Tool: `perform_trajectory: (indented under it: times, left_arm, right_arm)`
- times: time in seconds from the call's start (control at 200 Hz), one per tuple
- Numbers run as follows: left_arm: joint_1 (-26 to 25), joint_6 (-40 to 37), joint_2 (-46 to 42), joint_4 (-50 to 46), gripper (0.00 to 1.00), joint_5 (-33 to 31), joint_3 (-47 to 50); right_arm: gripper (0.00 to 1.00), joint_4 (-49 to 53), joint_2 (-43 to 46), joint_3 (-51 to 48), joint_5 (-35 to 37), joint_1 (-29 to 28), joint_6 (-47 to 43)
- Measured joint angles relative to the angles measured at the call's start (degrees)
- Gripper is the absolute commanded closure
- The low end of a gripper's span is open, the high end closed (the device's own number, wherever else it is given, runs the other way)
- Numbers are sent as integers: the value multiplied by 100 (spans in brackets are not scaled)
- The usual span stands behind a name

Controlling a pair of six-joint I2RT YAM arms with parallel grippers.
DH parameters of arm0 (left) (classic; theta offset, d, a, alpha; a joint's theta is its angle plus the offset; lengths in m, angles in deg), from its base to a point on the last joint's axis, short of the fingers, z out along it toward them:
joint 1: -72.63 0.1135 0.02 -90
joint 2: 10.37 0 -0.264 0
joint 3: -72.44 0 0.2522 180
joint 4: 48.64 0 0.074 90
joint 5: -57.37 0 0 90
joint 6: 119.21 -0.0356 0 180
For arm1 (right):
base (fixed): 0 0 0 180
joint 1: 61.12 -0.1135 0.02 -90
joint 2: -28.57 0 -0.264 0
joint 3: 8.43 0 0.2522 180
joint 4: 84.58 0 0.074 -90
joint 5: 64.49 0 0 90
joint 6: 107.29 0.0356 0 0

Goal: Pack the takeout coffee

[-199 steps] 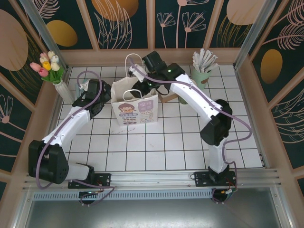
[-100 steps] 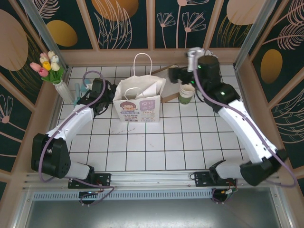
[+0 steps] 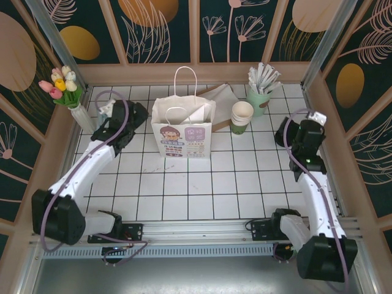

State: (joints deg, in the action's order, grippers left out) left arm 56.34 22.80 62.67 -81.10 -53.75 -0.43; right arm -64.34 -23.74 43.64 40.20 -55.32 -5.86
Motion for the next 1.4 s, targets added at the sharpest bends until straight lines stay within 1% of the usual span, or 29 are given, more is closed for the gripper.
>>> perform_trajectory:
  times: [0.105, 0.22, 0.285, 0.39, 0.465, 0.54, 0.671, 0.776, 1.006, 1.101, 1.166, 1.271, 1.321, 1.401]
  left_arm:
    - [229, -511, -498, 146, 2, -922, 319]
    - [313, -1565, -975, 1023, 2, -1875, 1298]
    - [393, -2140, -1062, 1635, 1, -2155, 1915]
    - [702, -2830, -984, 2496, 2, -2181, 2715]
    - [938, -3171, -752, 3086, 2, -2065, 3062]
    - [1139, -3410, -367, 3659, 2, -1777, 3235]
    - [1434, -3711, 323, 4868, 1, -911, 3550]
    - [1567, -3873, 778, 5657, 1, -278, 3705]
    - [1827, -4177, 973, 7425, 1, 872, 4133]
    - [1845, -4262, 1001, 8273, 1, 1134, 4618]
    - [1845, -4299, 1263, 8933, 1, 1266, 4911]
    - [1845, -4341, 1390, 9033, 1, 1342, 4940]
    - [1840, -4352, 1392, 9068, 2, 1338, 4876]
    - [1797, -4387, 1392, 9147, 1, 1287, 4800]
  right_arm:
    - [1, -485, -81, -820, -258, 407, 223]
    - [1, -1270, -490, -1484, -721, 505, 352]
    - [1, -1687, -885, -1661, -973, 503, 417]
    - [1, -2194, -1545, -1676, -1235, 498, 417]
    - [1, -2647, -1886, -1676, -1379, 494, 413]
    - [1, -3139, -2192, -1676, -1451, 463, 400]
    - [1, -4175, -2667, -1718, -1504, 326, 240]
    - [1, -4736, -2964, -1718, -1593, 151, -46]
    - [1, -5794, -3276, -1768, -1615, -313, -710]
    - [1, -6151, -3311, -1921, -1543, -529, -940]
    - [1, -6461, -3311, -2116, -1458, -605, -1016]
    - [1, -7149, -3320, -2592, -1294, -608, -1093]
    - [1, -7569, -3429, -2817, -1084, -638, -1104]
    - [1, -7659, -3563, -2857, -691, -678, -1045]
